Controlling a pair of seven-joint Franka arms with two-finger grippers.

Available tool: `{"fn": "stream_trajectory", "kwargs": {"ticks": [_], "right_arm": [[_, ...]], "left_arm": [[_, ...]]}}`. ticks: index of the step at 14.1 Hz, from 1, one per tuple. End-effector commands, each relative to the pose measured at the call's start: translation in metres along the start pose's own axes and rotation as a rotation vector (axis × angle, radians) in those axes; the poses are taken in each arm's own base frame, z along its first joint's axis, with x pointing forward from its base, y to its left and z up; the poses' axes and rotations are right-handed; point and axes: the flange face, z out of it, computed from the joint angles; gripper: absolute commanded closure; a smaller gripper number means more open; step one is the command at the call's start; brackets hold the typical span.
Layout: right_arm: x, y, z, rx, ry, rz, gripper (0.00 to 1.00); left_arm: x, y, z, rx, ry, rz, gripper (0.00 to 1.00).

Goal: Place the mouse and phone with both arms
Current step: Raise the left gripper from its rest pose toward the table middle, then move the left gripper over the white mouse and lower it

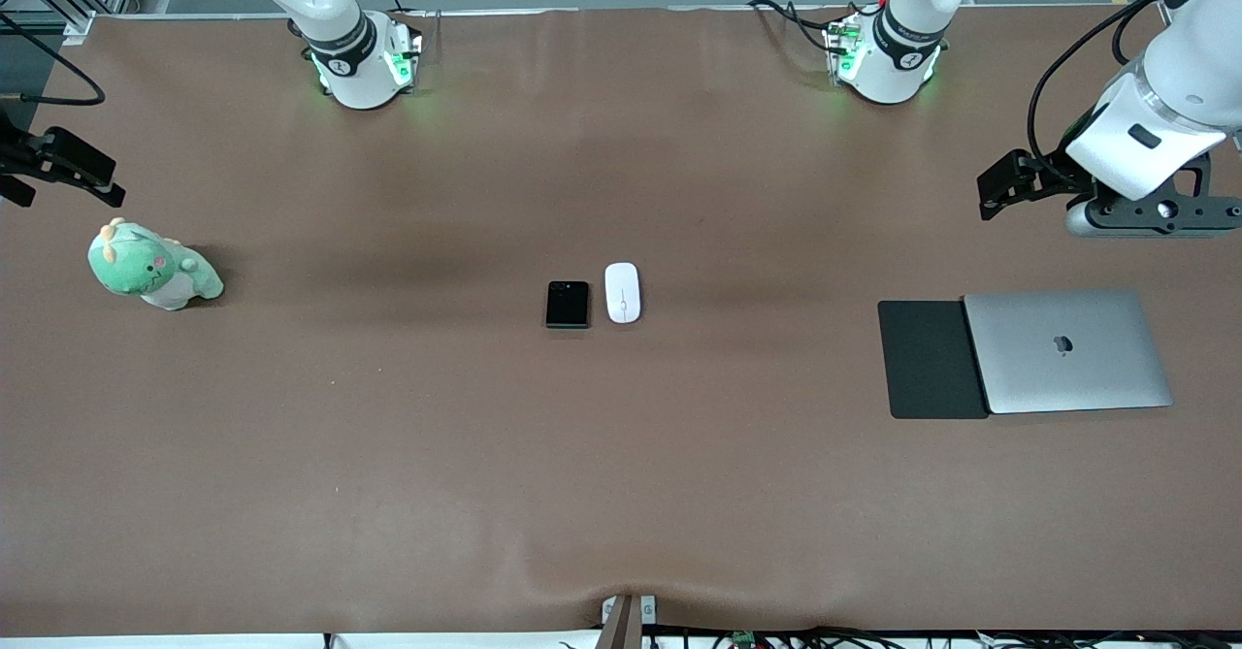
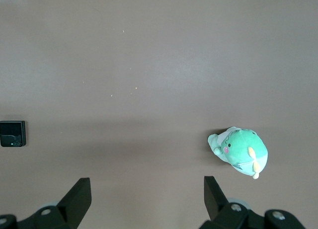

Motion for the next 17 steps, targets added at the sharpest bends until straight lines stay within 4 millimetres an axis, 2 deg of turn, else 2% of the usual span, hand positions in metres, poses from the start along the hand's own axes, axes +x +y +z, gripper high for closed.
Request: {"fn": "stream_trajectory", "kwargs": {"ticks": [1, 4, 6, 8, 12, 17], "right_arm": [[0.003, 0.004, -0.001, 0.007, -0.009, 0.018, 0.0], [0.003, 0.005, -0.001, 0.007, -0.009, 0.018, 0.0], [0.004, 0.004, 0.001, 0.007, -0.01, 0.015, 0.0], [0.003, 0.005, 0.0, 0.007, -0.01, 0.016, 0.0], [0.003, 0.012, 0.0, 0.007, -0.009, 0.002, 0.0], [0.005, 0.012, 0.004, 0.007, -0.015, -0.002, 0.0]], "left_arm": [[0.0, 0.003, -0.002, -0.002, 0.01, 0.003, 0.0], [0.001, 0.016, 0.003, -0.022, 0.021, 0.022, 0.0], [0.0, 0.036, 0.015, -0.025, 0.028, 0.023, 0.0], [-0.001, 0.065, 0.031, -0.034, 0.053, -0.005, 0.0], [0.005, 0.128, 0.081, -0.048, 0.031, -0.067, 0.0], [-0.002, 0.211, 0.146, -0.05, -0.035, -0.075, 0.0]]}}
